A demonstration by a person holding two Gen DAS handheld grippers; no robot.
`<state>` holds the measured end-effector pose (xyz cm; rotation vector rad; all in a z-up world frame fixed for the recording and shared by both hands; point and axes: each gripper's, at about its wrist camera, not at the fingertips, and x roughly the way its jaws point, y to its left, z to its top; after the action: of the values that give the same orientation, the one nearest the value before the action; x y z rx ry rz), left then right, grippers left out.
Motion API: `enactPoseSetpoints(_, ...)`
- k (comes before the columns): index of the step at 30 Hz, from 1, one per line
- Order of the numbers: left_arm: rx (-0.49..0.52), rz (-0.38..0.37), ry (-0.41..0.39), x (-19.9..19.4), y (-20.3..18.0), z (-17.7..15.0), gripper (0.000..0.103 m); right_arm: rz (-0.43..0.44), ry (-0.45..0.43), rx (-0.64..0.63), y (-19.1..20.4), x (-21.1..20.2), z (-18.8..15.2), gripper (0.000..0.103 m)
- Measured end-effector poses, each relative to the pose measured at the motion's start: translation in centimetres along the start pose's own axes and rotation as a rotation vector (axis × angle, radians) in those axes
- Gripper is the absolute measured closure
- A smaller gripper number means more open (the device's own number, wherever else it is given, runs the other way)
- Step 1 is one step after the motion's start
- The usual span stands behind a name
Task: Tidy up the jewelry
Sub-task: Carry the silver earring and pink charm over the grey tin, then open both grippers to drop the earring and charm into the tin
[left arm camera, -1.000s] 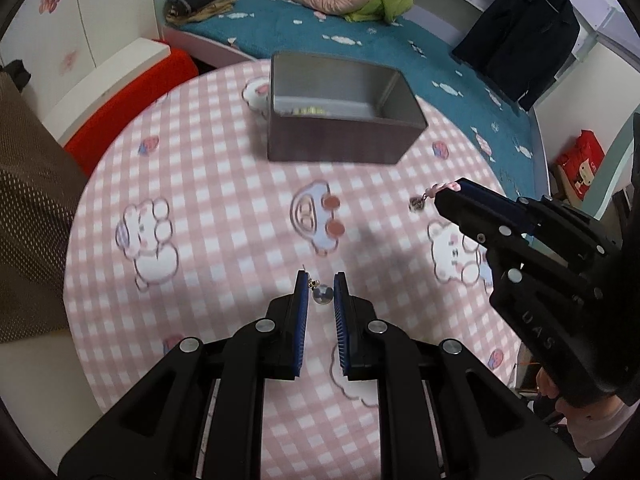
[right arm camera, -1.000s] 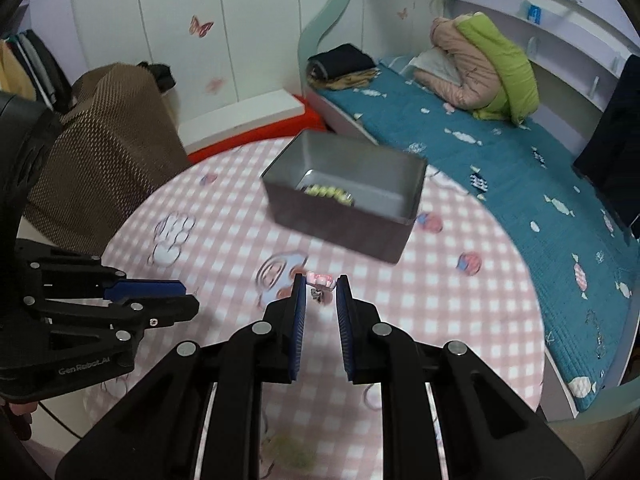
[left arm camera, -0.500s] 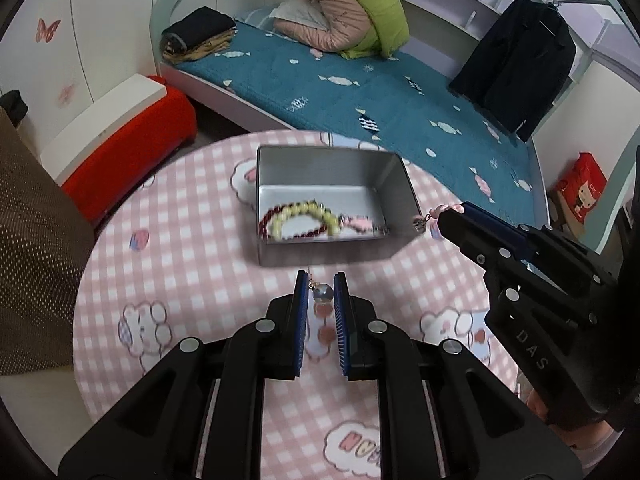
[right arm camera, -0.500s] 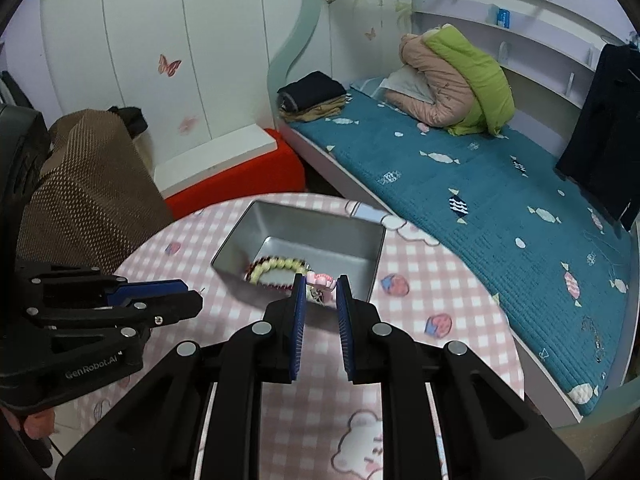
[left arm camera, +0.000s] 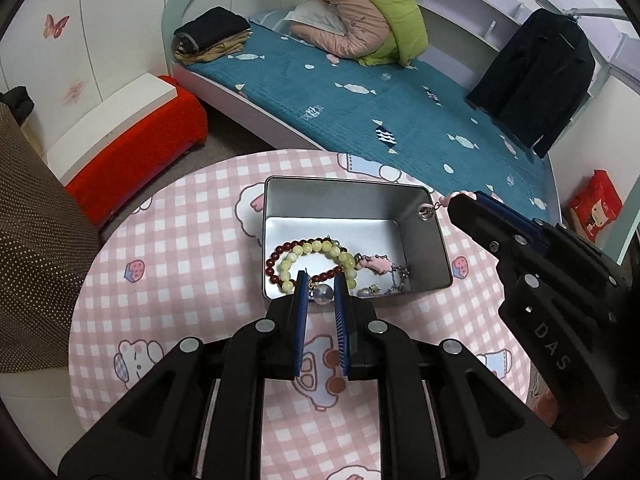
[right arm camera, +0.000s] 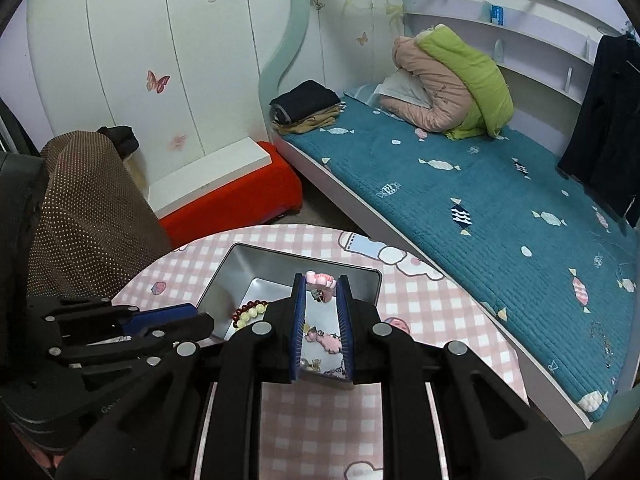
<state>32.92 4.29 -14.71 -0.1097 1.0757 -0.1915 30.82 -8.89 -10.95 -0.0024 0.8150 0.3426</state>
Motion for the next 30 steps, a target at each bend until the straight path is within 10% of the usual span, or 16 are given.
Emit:
enactPoseSetpoints(6, -0.010, 0.008, 0.003, 1.1, 0.3, 0.1, 0.090, -0.031, 0.014, 0.023, -0.5, 0.1, -0.3, 0.059)
enactPoseSetpoints(21, 0.010, -0.002, 0.024, 2.8, -0.4, 0.7, 0.088, -0.098, 0.083, 0.087, -2.7, -0.5, -3.0, 0.048)
enactPoseSetpoints(24, 0.011, 0.005, 0.023, 2.7, -0.3, 0.7, 0.067, -0.105, 0.086, 0.103, -3.2, -0.7, -3.2, 0.046)
enactPoseSetpoints(30, 0.015, 0.010, 0.008, 1.9, -0.5, 0.5, 0.066, -0.116, 0.080, 0.106, -3.5, -1.4, -3.4, 0.045)
